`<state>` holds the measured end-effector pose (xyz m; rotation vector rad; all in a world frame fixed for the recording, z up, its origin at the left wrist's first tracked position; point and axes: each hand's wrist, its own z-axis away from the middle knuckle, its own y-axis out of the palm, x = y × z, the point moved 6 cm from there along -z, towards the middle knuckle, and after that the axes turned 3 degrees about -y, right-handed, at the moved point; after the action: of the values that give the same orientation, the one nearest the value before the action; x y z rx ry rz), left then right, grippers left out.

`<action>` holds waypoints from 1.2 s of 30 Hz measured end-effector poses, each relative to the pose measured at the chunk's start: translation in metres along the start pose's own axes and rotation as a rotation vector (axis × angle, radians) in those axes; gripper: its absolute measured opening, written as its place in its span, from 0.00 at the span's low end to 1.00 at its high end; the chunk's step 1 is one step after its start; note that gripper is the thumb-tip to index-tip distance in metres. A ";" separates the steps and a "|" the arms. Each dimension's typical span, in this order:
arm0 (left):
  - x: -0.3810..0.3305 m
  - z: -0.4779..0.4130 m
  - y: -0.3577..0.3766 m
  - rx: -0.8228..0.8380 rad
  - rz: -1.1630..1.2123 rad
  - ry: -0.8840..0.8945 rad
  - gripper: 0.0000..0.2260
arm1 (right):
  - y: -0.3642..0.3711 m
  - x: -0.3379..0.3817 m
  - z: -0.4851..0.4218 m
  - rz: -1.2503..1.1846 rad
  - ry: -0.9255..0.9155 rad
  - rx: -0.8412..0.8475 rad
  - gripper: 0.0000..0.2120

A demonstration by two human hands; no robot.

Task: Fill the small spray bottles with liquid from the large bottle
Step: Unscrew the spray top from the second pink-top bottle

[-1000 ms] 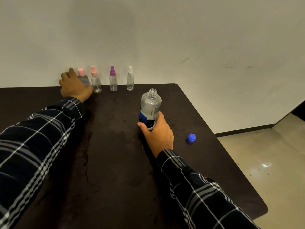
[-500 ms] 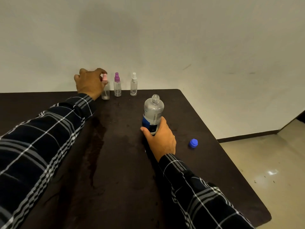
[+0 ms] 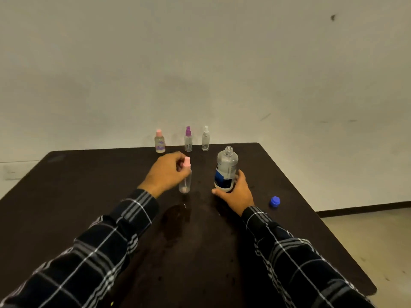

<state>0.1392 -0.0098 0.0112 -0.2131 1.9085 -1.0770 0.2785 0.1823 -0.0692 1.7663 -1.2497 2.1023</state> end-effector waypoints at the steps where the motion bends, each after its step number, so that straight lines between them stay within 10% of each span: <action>1: -0.002 0.010 0.000 -0.014 -0.001 0.018 0.11 | -0.004 0.002 0.005 -0.042 0.007 -0.038 0.55; 5: -0.008 0.036 0.004 -0.034 0.049 0.060 0.11 | -0.025 0.027 0.050 0.041 -0.165 -0.472 0.28; 8: -0.014 0.049 0.017 0.028 0.068 0.063 0.10 | -0.002 0.058 0.059 0.022 -0.315 -0.279 0.15; 12: -0.008 0.063 0.034 0.086 0.122 -0.020 0.12 | 0.030 0.088 0.053 0.024 -0.334 0.007 0.12; 23: 0.015 0.068 0.039 0.052 0.332 -0.170 0.14 | 0.042 0.091 0.042 0.195 -0.284 0.081 0.06; 30: 0.014 0.069 0.041 0.063 0.358 -0.167 0.14 | 0.036 0.084 0.043 -0.063 -0.260 0.300 0.23; 36: 0.016 0.070 0.038 0.074 0.380 -0.185 0.14 | 0.040 0.087 0.043 0.007 -0.282 0.192 0.05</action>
<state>0.1943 -0.0370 -0.0422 0.0888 1.6556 -0.8378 0.2616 0.0936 -0.0154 2.2080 -1.1452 2.0941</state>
